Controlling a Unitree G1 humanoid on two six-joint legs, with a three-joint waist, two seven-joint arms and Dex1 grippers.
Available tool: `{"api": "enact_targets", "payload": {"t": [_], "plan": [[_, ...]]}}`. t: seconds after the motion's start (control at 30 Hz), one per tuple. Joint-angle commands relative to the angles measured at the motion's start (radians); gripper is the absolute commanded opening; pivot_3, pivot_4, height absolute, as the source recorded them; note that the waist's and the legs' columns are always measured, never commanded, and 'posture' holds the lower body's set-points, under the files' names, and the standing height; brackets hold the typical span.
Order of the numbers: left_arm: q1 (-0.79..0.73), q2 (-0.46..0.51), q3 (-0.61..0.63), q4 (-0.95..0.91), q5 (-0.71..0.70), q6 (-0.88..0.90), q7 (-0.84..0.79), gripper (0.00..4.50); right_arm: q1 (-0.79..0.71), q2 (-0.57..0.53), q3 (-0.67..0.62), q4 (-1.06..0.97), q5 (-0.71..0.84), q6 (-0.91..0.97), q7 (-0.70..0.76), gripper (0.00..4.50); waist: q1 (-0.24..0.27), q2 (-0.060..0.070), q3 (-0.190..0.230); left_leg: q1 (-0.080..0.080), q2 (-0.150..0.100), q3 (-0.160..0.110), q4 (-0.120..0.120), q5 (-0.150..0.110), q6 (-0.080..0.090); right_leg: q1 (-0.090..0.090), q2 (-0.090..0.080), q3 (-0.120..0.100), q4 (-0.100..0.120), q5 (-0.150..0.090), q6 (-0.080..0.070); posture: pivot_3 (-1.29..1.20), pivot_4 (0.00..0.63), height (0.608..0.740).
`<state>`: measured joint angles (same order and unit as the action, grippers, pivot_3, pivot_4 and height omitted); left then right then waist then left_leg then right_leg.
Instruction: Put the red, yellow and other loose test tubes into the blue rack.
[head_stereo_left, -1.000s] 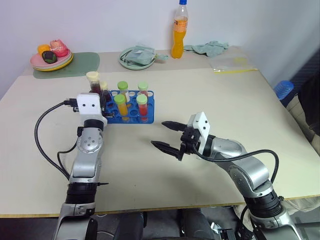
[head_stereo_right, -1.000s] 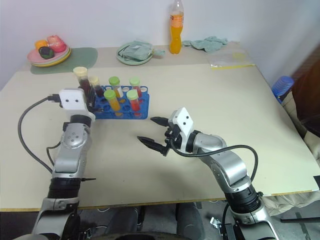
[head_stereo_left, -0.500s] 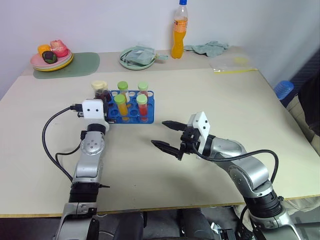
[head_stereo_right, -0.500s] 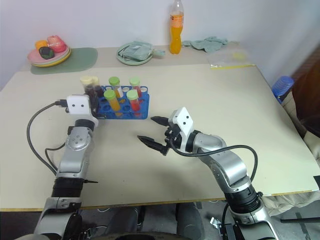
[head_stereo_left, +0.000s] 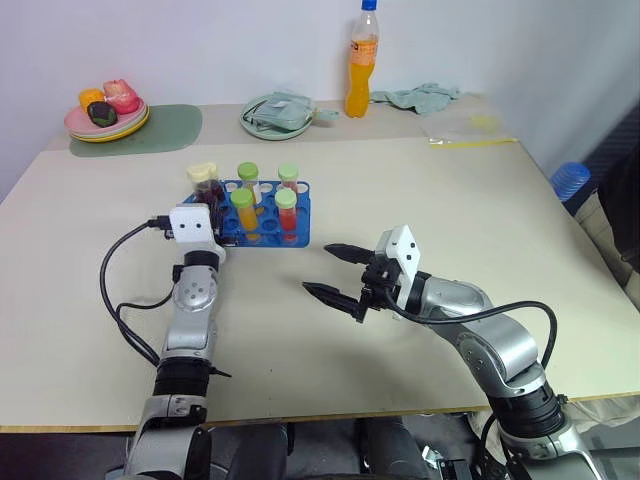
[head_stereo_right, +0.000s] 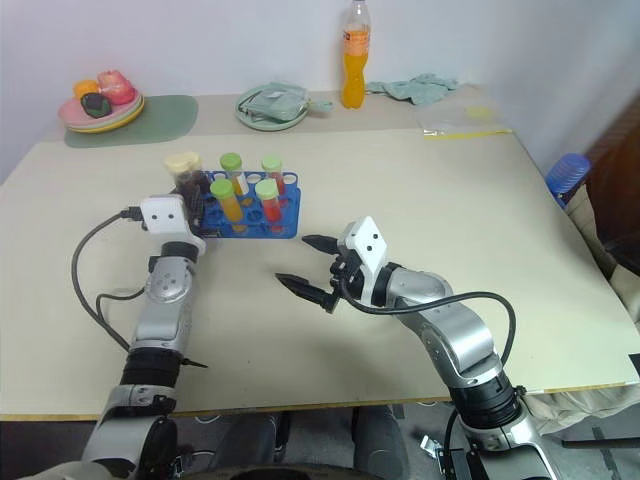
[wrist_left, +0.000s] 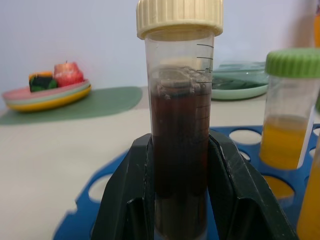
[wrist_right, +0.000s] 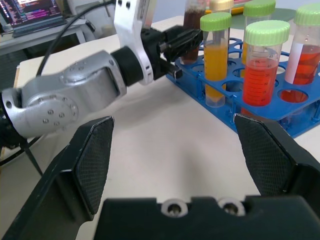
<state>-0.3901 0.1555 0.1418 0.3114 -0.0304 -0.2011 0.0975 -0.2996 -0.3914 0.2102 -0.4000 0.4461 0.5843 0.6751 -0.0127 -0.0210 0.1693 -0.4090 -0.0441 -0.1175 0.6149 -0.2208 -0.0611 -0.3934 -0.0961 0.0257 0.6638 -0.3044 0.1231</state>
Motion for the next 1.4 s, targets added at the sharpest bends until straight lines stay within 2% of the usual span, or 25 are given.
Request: {"api": "enact_targets", "payload": {"t": [0.03,0.17,0.23,0.27,0.37,0.4,0.43,0.6,0.7,0.77,0.87,1.0,1.13,1.4], "plan": [[0.004,0.000,0.017,0.020,0.025,-0.089,0.031,0.84,-0.002,0.010,-0.015,-0.027,0.010,-0.018,0.000,4.24,0.000,0.000,0.000,0.000,0.000,0.000,0.000,0.000,0.000,0.000,0.000,0.000,0.000,0.000,0.000,0.00,0.150,0.740],[0.012,0.007,0.009,0.037,0.024,-0.105,0.016,0.84,-0.002,0.011,-0.014,-0.024,0.009,-0.021,0.002,4.24,-0.001,0.000,0.000,0.000,0.000,0.000,0.000,0.000,0.000,0.000,0.000,0.000,0.000,0.000,0.000,0.00,0.150,0.740],[0.013,0.008,0.010,0.041,0.019,-0.112,0.005,1.90,-0.004,0.012,-0.013,-0.021,0.009,-0.023,0.004,4.24,-0.001,0.000,0.000,0.000,0.000,0.000,0.000,0.000,0.000,0.000,0.000,0.000,0.000,0.000,0.000,0.00,0.150,0.740],[0.014,0.006,0.012,0.042,0.018,-0.117,0.006,2.21,-0.004,0.012,-0.013,-0.020,0.009,-0.024,0.005,4.24,-0.001,0.000,0.000,0.000,0.000,0.000,0.000,0.000,0.000,0.000,0.000,0.000,0.000,0.000,0.000,0.00,0.150,0.740],[0.022,0.009,0.020,0.027,0.021,-0.121,0.015,3.66,-0.007,0.012,-0.011,-0.017,0.005,-0.031,0.008,4.24,-0.001,0.000,0.000,0.000,0.000,0.000,0.000,0.000,0.000,0.000,0.000,0.000,0.000,0.000,0.000,0.00,0.150,0.740],[0.028,0.008,0.026,0.011,0.008,-0.113,0.010,4.30,-0.008,0.012,-0.011,-0.017,0.000,-0.038,0.007,4.24,-0.002,0.000,0.000,0.000,0.000,0.000,0.000,0.000,0.000,0.000,0.000,0.000,0.000,0.000,0.000,0.00,0.150,0.740],[0.039,0.004,0.029,-0.017,-0.012,-0.098,-0.003,4.46,-0.006,0.008,-0.017,-0.018,-0.003,-0.047,0.009,4.24,-0.002,0.000,0.000,0.000,0.000,0.000,0.000,0.000,0.000,0.000,0.000,0.000,0.000,0.000,0.000,0.00,0.150,0.740],[0.184,0.073,0.080,-0.293,-0.145,0.022,-0.129,4.46,-0.008,-0.043,-0.090,-0.017,0.021,-0.064,0.038,4.24,-0.005,0.000,0.000,0.000,0.001,0.000,0.000,0.000,0.000,0.000,0.000,0.000,0.000,0.000,0.000,0.00,0.150,0.740],[0.296,0.176,0.123,-0.434,-0.229,0.167,-0.234,4.46,0.009,-0.105,-0.156,-0.030,0.057,-0.049,0.080,4.24,-0.005,0.000,0.000,0.000,0.002,0.000,-0.001,0.000,0.000,0.000,0.001,0.000,0.000,0.000,0.000,0.00,0.150,0.740],[0.359,0.278,0.146,-0.491,-0.214,0.290,-0.278,4.46,0.032,-0.153,-0.200,-0.039,0.077,-0.040,0.103,4.24,-0.003,0.000,0.000,0.000,0.002,0.000,-0.001,0.000,0.000,0.000,0.001,0.000,-0.001,0.000,0.000,0.00,0.150,0.740],[0.438,0.417,0.214,-0.535,-0.296,0.385,-0.425,4.46,0.092,-0.242,-0.308,-0.039,0.115,-0.013,0.132,4.24,0.001,0.001,0.000,0.001,0.002,0.000,-0.001,-0.001,0.001,0.002,0.001,0.000,-0.002,0.000,0.000,0.00,0.150,0.740],[0.475,0.511,0.276,-0.568,-0.368,0.435,-0.545,4.46,0.163,-0.335,-0.402,-0.009,0.108,-0.021,0.157,4.24,0.003,0.001,0.001,0.001,0.002,0.000,-0.001,-0.001,0.002,0.003,0.001,0.000,-0.003,0.000,0.000,0.00,0.150,0.740],[0.460,0.530,0.285,-0.562,-0.377,0.462,-0.580,4.46,0.171,-0.347,-0.428,0.040,0.087,-0.043,0.147,4.24,-0.005,0.001,0.000,0.001,0.003,0.001,-0.002,-0.001,0.002,0.003,0.001,0.000,-0.003,0.000,-0.001,0.00,0.150,0.740],[0.447,0.480,0.258,-0.597,-0.382,0.526,-0.572,4.46,0.140,-0.351,-0.408,0.029,0.082,-0.015,0.121,4.24,-0.001,0.002,0.001,0.001,0.004,0.001,-0.001,-0.001,0.002,0.003,0.001,0.000,-0.003,0.000,0.000,0.00,0.150,0.740]]}}
